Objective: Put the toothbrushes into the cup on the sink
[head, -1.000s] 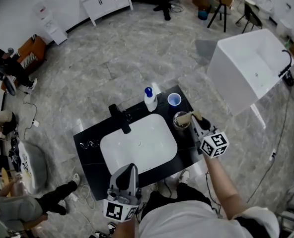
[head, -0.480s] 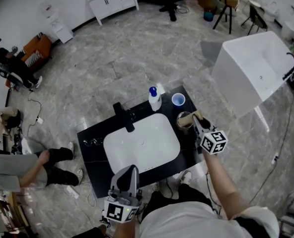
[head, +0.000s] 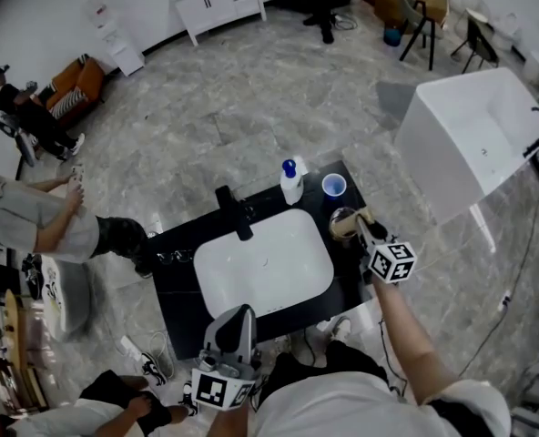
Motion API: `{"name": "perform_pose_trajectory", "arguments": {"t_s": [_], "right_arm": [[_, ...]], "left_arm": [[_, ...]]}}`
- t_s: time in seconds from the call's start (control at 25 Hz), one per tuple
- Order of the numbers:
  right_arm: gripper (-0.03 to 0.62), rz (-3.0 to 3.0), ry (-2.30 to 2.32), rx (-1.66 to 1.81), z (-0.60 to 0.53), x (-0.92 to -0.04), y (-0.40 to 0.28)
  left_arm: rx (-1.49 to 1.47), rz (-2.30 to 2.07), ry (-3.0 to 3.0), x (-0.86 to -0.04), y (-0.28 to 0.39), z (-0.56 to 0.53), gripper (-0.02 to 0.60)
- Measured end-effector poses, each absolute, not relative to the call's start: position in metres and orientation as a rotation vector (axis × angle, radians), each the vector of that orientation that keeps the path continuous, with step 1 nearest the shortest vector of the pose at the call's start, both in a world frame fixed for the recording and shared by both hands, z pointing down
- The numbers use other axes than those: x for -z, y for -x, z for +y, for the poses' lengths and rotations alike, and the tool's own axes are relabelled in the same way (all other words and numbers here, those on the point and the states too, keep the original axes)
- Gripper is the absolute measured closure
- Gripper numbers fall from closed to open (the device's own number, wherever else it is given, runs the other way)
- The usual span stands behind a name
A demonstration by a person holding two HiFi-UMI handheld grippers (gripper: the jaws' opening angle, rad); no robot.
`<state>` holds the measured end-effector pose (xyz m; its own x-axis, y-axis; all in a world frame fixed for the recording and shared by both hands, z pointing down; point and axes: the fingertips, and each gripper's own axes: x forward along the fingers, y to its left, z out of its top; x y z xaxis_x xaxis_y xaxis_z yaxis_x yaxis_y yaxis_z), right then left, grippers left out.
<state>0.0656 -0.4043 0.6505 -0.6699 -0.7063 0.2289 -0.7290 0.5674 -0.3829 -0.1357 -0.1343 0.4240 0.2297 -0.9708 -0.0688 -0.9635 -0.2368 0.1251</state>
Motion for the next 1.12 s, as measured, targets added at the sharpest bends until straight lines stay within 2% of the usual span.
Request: {"name": "perform_pose_trajectory", "arguments": {"t_s": [0.16, 0.24, 0.28, 0.8, 1.12], "right_arm": [[0.51, -2.762, -1.214, -0.722, -0.405, -0.653, -0.063], [0.439, -2.749, -1.199, -0.739, -0.404, -0.658, -0.061], [0.428, -2.738, -1.2, -0.748, -0.404, -0.661, -0.062], [0.39, -2.661, -1.27, -0.854, -0.398, -0.668, -0.09], [0.388, -2.671, -1.374, -0.884, -0.377, -0.647, -0.121]], "left_arm": [[0.216, -1.911, -2.418, -0.421, 0.135, -0.131, 0.583], [0.227, -1.917, -2.425, -0.419, 0.135, -0.13, 0.583], [0.231, -1.918, -2.428, -0.418, 0.135, -0.129, 0.583], [0.284, -1.875, -2.472, -0.414, 0.13, -0.131, 0.583], [0.309, -1.793, -2.533, -0.415, 0.118, -0.141, 0.583]]}}
